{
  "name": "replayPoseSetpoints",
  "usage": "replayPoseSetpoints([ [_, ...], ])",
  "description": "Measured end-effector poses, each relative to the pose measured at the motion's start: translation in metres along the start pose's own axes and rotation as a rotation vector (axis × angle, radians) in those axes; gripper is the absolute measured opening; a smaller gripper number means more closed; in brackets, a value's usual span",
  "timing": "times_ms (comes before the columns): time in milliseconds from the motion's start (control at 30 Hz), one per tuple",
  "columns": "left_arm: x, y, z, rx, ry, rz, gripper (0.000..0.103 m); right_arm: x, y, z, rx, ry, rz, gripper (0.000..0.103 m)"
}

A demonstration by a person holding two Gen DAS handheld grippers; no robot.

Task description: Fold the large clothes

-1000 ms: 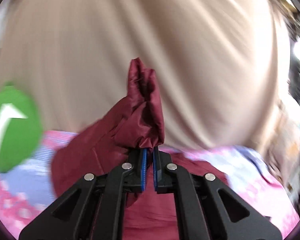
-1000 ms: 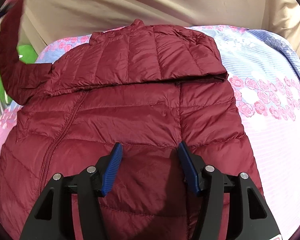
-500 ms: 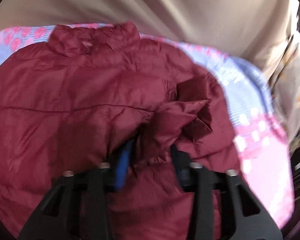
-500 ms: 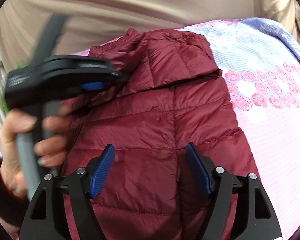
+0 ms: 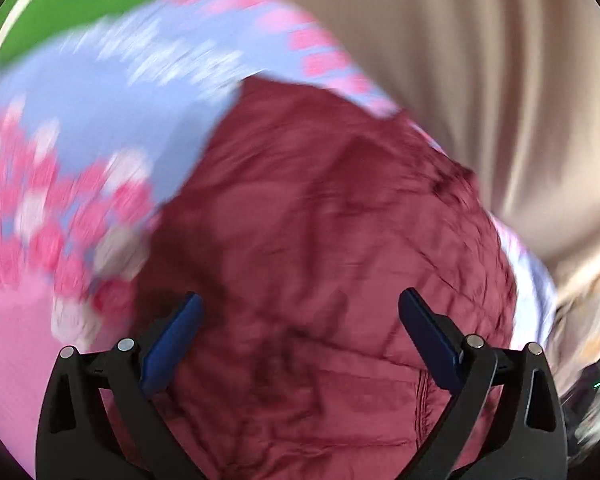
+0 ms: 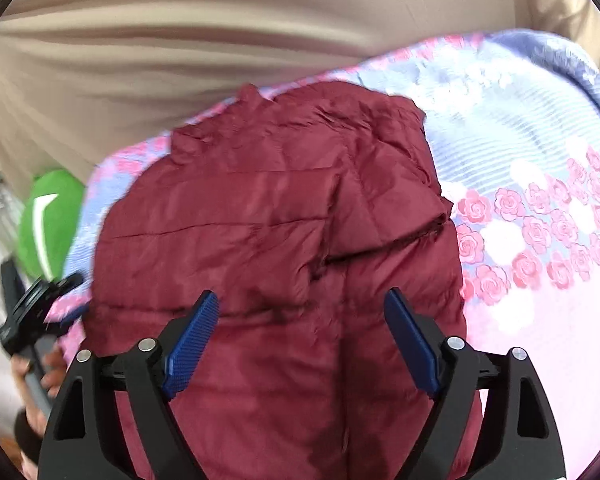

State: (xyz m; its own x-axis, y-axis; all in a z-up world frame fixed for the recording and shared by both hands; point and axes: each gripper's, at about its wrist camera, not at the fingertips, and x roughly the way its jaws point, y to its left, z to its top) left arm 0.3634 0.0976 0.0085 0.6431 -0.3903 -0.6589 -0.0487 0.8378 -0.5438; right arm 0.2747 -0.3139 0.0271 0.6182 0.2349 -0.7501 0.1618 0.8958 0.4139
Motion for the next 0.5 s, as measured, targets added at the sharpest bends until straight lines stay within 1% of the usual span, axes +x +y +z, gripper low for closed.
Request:
replayPoseSetpoints([
  [67, 0.003, 0.014, 0.002, -0.057, 0.012, -0.033, 0.095, 0.014, -0.004, 0.005, 0.031, 0.031, 0.009, 0.083],
  [100, 0.003, 0.015, 0.004, -0.058, 0.012, -0.034, 0.095, 0.027, -0.006, 0.008, 0.05, 0.057, 0.007, 0.081],
  [133, 0.004, 0.015, 0.005, -0.051, 0.007, -0.029, 0.095, 0.032, -0.005, 0.009, 0.053, 0.068, 0.008, 0.075],
  [167, 0.005, 0.013, 0.008, -0.034, -0.004, -0.008, 0.093, 0.04, -0.003, 0.012, 0.051, 0.083, 0.011, 0.055],
  [200, 0.007, 0.012, 0.01, -0.025, -0.011, 0.009, 0.089, 0.045, 0.001, 0.014, 0.045, 0.092, 0.007, 0.03],
  [233, 0.007, 0.011, 0.011, -0.014, -0.016, 0.025, 0.084, 0.05, 0.006, 0.018, 0.033, 0.103, 0.001, 0.017],
  [267, 0.008, 0.009, 0.016, -0.004, -0.02, 0.053, 0.063, 0.05, 0.012, 0.022, 0.019, 0.103, -0.005, 0.005],
  [300, 0.011, 0.011, 0.017, 0.003, -0.019, 0.089, 0.047, 0.044, 0.023, 0.031, -0.005, 0.074, -0.016, 0.004],
  [333, 0.017, 0.012, 0.021, 0.002, -0.02, 0.13, 0.041, 0.034, 0.034, 0.04, -0.035, 0.025, -0.018, 0.003],
  [367, 0.024, 0.012, 0.022, -0.002, -0.024, 0.151, 0.029, 0.02, 0.047, 0.049, -0.076, -0.037, -0.01, 0.003],
  [400, 0.027, 0.014, 0.024, 0.0, -0.023, 0.171, 0.017, -0.005, 0.064, 0.06, -0.128, -0.142, 0.014, 0.002],
  [433, 0.029, 0.016, 0.024, 0.0, -0.02, 0.181, 0.014, -0.025, 0.075, 0.066, -0.161, -0.222, 0.042, 0.002],
  [467, 0.032, 0.017, 0.024, 0.001, -0.015, 0.181, 0.012, -0.039, 0.082, 0.069, -0.18, -0.278, 0.065, 0.002],
  [500, 0.036, 0.016, 0.021, 0.014, -0.017, 0.184, 0.012, -0.054, 0.086, 0.071, -0.2, -0.348, 0.087, 0.001],
])
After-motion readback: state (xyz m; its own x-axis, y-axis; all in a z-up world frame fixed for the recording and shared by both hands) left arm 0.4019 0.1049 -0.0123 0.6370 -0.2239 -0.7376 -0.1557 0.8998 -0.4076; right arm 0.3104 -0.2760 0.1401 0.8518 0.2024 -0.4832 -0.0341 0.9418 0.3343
